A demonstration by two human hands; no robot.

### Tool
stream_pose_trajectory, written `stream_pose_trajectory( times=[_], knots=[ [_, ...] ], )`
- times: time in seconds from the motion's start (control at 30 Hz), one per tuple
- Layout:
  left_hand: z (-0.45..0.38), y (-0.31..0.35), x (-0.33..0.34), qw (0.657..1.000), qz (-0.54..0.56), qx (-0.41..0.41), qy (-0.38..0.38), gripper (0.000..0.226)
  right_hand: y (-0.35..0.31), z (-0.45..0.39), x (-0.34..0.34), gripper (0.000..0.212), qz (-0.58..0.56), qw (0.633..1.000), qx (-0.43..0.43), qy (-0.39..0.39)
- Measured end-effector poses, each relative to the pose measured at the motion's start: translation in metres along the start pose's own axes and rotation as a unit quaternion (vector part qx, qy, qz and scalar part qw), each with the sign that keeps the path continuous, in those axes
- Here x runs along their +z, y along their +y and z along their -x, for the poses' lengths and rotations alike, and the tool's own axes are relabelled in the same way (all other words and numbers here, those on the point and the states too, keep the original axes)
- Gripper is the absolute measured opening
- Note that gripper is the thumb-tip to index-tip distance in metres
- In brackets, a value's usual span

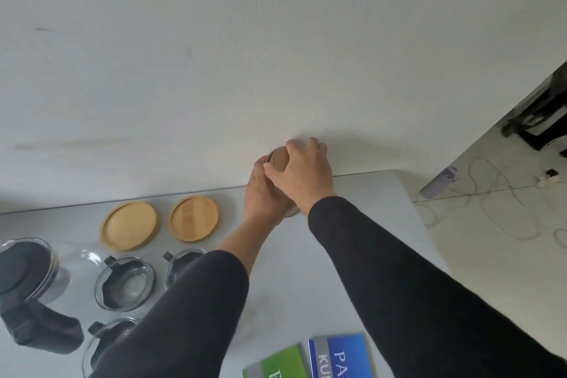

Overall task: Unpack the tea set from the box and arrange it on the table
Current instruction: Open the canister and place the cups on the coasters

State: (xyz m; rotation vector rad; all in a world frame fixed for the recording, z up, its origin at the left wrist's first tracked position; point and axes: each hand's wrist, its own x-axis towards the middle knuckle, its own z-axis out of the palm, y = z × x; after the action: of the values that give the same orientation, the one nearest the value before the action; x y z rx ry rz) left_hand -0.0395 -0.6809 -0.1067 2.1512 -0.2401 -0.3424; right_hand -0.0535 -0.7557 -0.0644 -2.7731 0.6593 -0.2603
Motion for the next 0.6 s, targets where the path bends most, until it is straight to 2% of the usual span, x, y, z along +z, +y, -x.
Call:
stream_pose_trajectory(
  times=[0.27, 0.43, 0.6],
  knots=[
    [-0.002, -0.002, -0.001, 1.0, 0.003, 0.024, 0.003, 0.088, 0.005, -0.004, -0.003, 0.049, -0.022, 0.999, -0.022, -0.019],
    [-0.003, -0.005, 0.001, 0.999, -0.007, 0.033, 0.011, 0.094, 0.012, -0.007, -0.008, 0.056, -0.034, 0.997, -0.062, -0.042],
    [-0.003, -0.005, 0.0, 0.999, -0.013, 0.038, 0.017, 0.093, 0.018, -0.01, -0.012, 0.053, -0.047, 0.991, -0.102, -0.075]
  ],
)
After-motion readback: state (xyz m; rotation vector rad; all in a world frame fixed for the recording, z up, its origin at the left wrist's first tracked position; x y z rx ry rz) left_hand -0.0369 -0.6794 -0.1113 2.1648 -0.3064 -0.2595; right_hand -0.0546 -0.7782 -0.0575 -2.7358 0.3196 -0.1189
